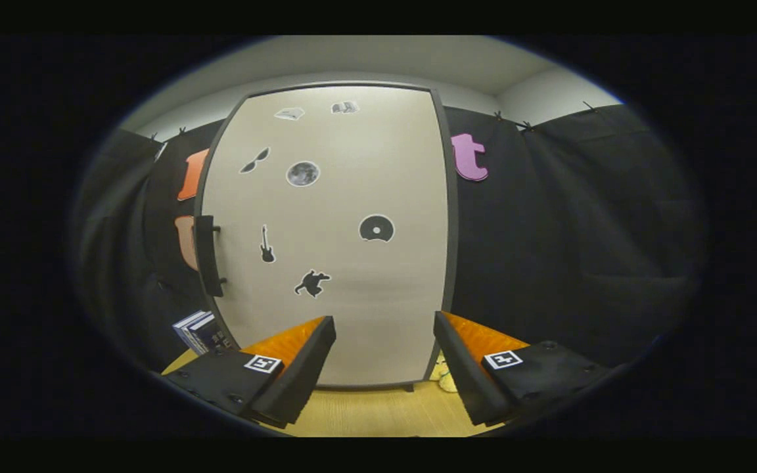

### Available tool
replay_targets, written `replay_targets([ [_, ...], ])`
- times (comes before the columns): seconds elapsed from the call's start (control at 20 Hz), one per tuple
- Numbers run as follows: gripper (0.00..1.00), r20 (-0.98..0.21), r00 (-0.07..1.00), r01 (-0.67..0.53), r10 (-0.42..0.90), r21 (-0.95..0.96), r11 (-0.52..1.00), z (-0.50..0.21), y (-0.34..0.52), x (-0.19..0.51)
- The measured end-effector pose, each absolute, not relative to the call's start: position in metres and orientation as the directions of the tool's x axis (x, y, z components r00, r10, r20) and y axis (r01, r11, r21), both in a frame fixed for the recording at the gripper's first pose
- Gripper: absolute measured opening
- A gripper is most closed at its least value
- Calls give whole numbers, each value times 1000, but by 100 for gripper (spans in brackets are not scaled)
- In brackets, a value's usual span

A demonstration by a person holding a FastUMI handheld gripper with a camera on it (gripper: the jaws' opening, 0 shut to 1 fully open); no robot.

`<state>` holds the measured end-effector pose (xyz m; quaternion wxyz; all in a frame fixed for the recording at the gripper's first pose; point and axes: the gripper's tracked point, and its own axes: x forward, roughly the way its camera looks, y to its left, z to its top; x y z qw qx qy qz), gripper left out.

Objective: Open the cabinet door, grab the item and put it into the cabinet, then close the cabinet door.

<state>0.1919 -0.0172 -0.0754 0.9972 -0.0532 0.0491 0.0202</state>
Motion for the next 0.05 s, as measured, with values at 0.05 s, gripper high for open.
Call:
replay_targets([
  [0.05,96,-99,995,-43,32,-107,993,-76,-17,192],
])
